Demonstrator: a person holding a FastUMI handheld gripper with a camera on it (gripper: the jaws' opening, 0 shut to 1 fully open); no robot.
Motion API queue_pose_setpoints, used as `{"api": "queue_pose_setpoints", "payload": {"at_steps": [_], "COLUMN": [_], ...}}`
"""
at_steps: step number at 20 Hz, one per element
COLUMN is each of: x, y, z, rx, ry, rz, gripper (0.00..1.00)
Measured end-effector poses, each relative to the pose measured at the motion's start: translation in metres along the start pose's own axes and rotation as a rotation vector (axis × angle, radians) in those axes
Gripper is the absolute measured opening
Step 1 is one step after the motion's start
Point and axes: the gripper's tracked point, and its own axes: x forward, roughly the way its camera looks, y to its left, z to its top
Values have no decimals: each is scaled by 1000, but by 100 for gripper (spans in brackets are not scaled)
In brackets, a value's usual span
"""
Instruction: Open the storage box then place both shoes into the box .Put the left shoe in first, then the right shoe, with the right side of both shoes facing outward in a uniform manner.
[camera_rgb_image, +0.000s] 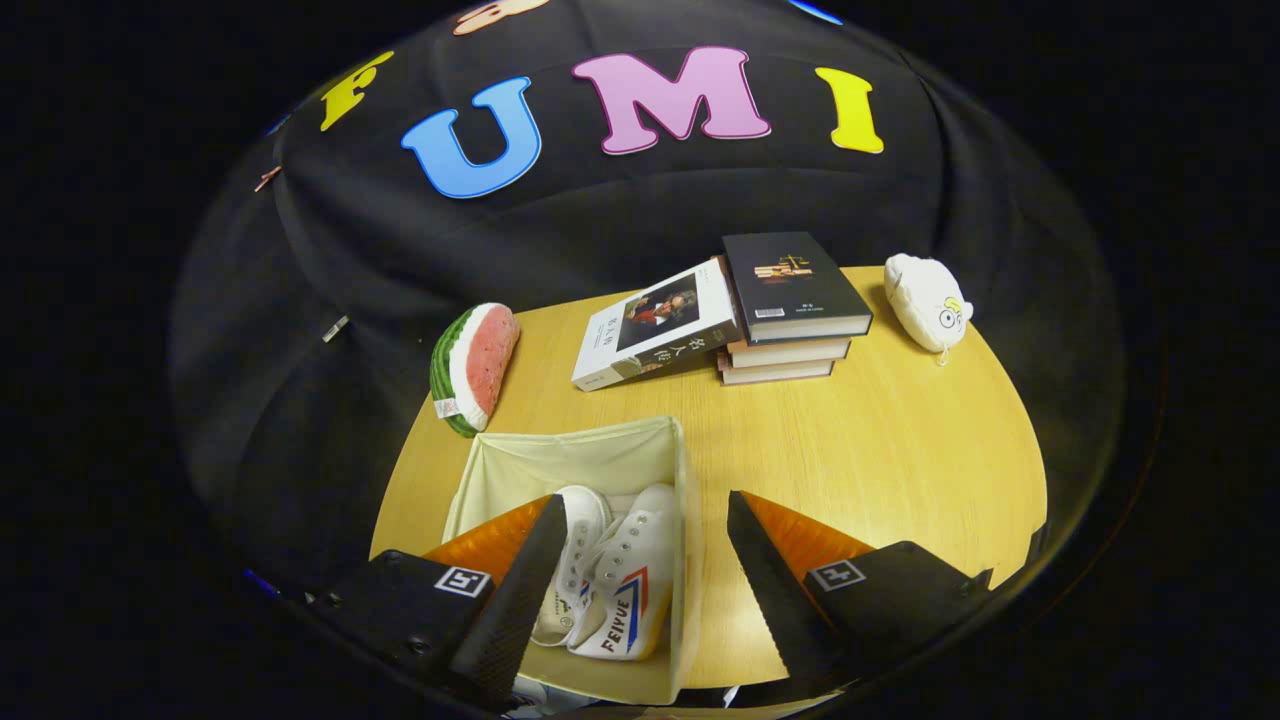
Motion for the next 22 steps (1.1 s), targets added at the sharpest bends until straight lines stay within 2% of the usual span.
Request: {"api": "queue_pose_setpoints", "payload": {"at_steps": [7,13,22], "x": [-25,-60,-126], "y": [-43,-75,-109], "z": [24,65,134], "rx": [-55,-119,-247], "ry": [-110,-289,-564], "rz": [-34,-80,-215], "gripper": [99,99,99]}}
